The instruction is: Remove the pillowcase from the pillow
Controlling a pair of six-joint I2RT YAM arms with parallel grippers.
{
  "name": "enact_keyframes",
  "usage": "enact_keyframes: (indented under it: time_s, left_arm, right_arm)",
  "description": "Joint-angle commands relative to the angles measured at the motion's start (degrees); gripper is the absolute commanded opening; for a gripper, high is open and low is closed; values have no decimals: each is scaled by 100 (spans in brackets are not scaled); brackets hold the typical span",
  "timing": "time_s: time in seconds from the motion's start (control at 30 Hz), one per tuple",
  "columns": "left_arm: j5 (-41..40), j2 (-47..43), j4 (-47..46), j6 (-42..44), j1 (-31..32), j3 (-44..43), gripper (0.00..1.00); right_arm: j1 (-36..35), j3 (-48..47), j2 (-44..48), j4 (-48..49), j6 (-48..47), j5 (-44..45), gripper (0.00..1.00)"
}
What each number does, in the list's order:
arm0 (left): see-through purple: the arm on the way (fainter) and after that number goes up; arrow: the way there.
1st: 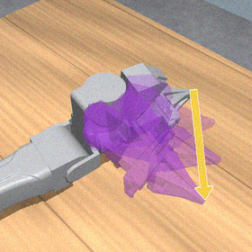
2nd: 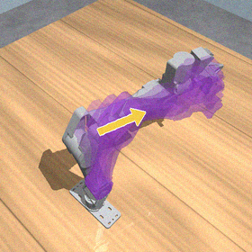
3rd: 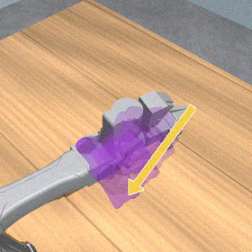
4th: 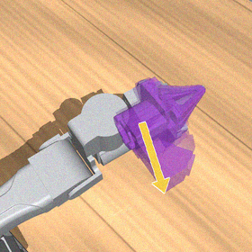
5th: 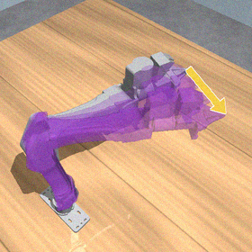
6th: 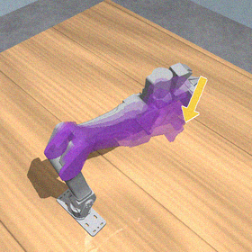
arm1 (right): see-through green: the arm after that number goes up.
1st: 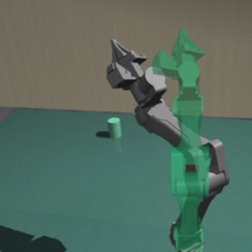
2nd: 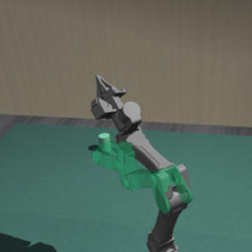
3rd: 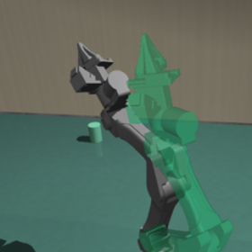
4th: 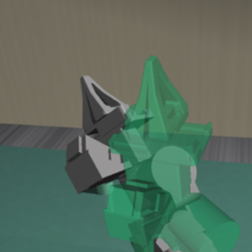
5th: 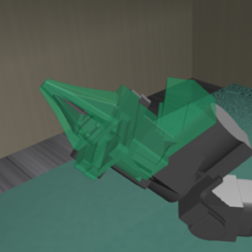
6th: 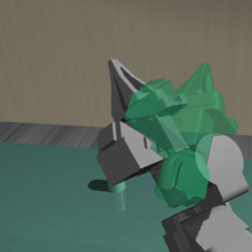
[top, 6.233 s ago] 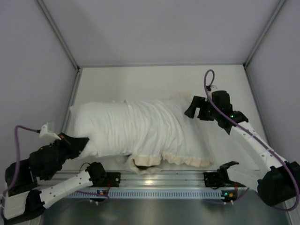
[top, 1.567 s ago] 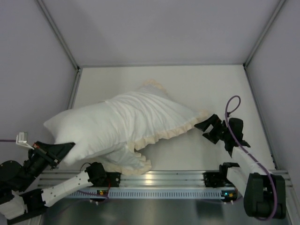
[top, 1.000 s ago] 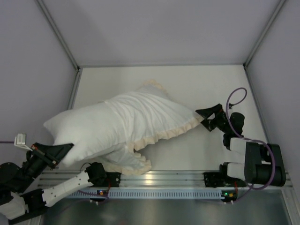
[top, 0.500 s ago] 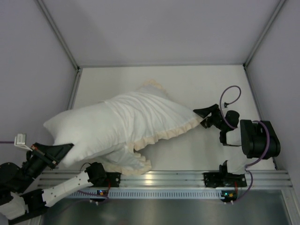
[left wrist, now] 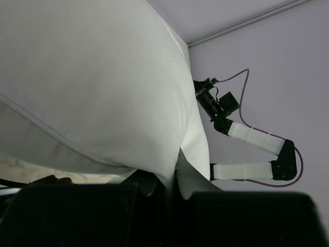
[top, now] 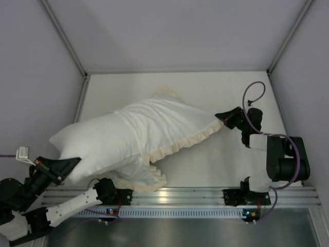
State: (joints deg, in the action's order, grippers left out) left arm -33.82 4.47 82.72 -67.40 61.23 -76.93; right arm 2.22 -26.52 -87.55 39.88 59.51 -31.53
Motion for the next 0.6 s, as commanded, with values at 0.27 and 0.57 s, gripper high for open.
enact_keyframes:
  time_s: [0.27, 0.57]
  left_arm:
    - [-72, -113, 315, -124, 12, -262, 0]
    - [-10, -95, 368, -107, 12, -472, 0]
  right_arm:
    - [1394, -2013, 757, -1948, -985, 1131, 0]
    - [1799, -3718, 238, -2326, -1423, 1956, 0]
